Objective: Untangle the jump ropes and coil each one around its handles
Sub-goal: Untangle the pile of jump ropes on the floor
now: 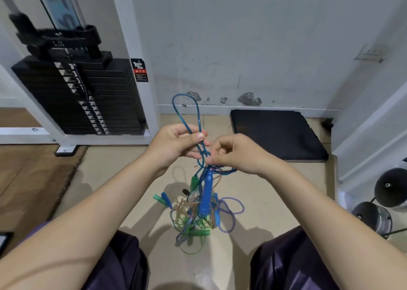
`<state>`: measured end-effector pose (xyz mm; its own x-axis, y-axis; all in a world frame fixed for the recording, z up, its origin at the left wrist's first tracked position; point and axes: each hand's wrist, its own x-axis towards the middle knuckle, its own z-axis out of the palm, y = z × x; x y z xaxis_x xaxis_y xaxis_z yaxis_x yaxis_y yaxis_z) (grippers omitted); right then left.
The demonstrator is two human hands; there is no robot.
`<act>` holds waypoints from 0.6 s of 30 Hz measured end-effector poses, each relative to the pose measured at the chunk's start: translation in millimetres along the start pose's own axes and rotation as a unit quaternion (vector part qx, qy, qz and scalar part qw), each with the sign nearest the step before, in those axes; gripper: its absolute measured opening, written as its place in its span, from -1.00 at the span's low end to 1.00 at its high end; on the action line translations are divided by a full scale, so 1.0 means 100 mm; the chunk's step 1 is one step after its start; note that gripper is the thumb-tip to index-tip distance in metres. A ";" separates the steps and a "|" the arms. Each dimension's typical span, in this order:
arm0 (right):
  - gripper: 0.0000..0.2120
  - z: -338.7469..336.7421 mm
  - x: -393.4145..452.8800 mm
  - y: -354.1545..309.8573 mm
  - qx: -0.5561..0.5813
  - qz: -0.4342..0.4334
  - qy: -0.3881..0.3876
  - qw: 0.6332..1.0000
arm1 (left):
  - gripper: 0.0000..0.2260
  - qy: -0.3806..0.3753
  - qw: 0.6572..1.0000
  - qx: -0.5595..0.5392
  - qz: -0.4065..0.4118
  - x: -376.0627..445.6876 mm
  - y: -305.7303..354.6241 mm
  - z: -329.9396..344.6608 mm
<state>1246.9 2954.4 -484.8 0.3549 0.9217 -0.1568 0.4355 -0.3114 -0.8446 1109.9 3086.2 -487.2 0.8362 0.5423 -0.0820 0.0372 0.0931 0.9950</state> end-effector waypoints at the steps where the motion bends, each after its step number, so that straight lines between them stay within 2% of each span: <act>1: -0.84 0.01 0.00 0.00 -0.017 0.005 -0.014 1.000 | -0.92 0.011 1.000 -0.009 0.008 0.00 0.02 -0.01; 6: -0.82 0.02 0.01 -0.01 -0.082 0.022 -0.058 0.995 | -0.92 0.043 0.998 0.011 0.037 -0.02 0.09 -0.12; 10: -0.75 0.06 0.03 -0.03 -0.059 0.000 -0.012 0.998 | -0.93 0.006 1.000 -0.013 0.009 -0.08 0.08 -0.05; 15: -0.89 0.08 0.07 -0.04 -0.044 -0.026 0.003 0.999 | -0.94 0.029 0.999 -0.046 0.003 -0.06 0.08 -0.06; 18: -0.90 0.06 0.07 -0.05 -0.028 -0.040 0.032 0.998 | -0.93 0.028 0.999 0.006 0.024 -0.04 0.09 -0.11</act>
<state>1242.2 2963.5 -484.0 0.3686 0.9279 -0.0561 0.5092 -0.2520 -0.8229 1101.0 3093.6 -478.7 0.8055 0.5914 -0.0372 0.0047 0.0565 0.9984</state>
